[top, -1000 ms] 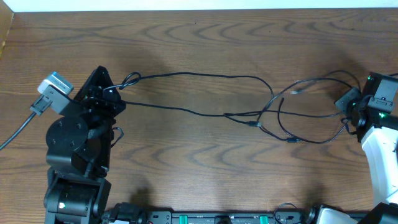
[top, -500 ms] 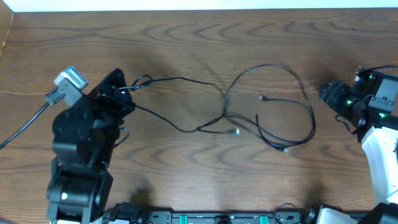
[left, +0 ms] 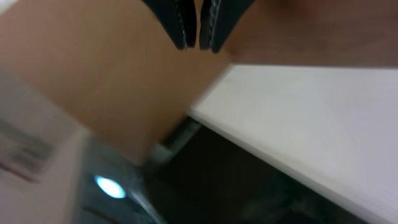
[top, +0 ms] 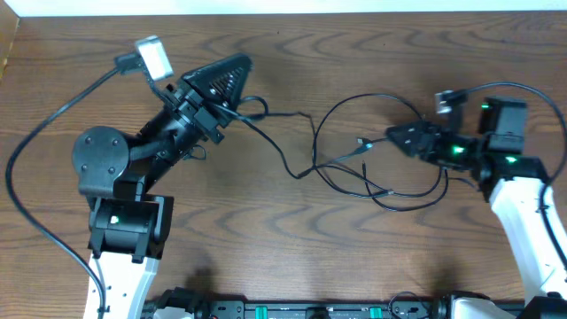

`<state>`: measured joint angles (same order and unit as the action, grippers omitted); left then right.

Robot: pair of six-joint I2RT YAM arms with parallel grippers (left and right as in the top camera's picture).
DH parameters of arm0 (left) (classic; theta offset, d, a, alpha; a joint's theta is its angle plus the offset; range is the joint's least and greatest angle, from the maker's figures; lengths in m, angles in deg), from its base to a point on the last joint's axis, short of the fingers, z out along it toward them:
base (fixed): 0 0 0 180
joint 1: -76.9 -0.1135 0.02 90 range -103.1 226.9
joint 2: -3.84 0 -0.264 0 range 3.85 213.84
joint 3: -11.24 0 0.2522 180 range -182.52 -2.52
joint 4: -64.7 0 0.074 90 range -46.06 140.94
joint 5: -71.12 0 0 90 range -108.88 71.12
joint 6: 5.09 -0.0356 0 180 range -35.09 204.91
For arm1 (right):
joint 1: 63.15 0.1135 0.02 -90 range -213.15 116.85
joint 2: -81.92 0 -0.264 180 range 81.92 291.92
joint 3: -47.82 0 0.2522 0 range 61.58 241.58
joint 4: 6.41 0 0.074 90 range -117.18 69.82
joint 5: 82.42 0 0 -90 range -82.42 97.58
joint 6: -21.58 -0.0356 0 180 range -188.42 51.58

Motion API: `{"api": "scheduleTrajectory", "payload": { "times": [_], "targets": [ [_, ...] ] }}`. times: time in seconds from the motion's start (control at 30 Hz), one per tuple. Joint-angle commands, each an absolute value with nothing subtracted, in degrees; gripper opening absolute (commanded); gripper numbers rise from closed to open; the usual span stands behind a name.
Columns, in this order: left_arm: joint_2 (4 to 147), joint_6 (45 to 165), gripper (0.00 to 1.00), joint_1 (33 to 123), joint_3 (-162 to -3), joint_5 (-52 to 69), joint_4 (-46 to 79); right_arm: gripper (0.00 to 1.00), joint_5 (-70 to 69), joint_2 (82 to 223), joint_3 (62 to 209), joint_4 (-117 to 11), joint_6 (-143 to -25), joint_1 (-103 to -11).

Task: Untangle cables

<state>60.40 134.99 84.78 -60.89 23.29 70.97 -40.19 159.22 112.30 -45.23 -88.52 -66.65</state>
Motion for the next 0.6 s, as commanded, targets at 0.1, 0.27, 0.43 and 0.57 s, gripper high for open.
{"api": "scheduleTrajectory", "payload": {
  "times": [0.1, 0.27, 0.43, 0.57],
  "targets": [
    [60.3, 145.2, 0.07, 84.7, -61.9, 33.7, 77.5, 0.66, -33.0, 159.6, 112.0, -44.6, -87.4, -56.9],
    [60.3, 150.9, 0.08, 84.7, -61.9, 34.7, 83.9, 0.67, -28.3, 160.3, 112.0, -40.8, -92.5, -51.0],
    [60.3, 152.8, 0.08, 84.7, -61.9, 34.6, 87.5, 0.67, -28.3, 161.6, 112.0, -35.9, -96.1, -45.2],
    [60.3, 152.7, 0.08, 84.7, -61.9, 34.5, 87.5, 0.65, -28.3, 162.7, 112.0, -36.4, -97.4, -40.6]
  ]
}}
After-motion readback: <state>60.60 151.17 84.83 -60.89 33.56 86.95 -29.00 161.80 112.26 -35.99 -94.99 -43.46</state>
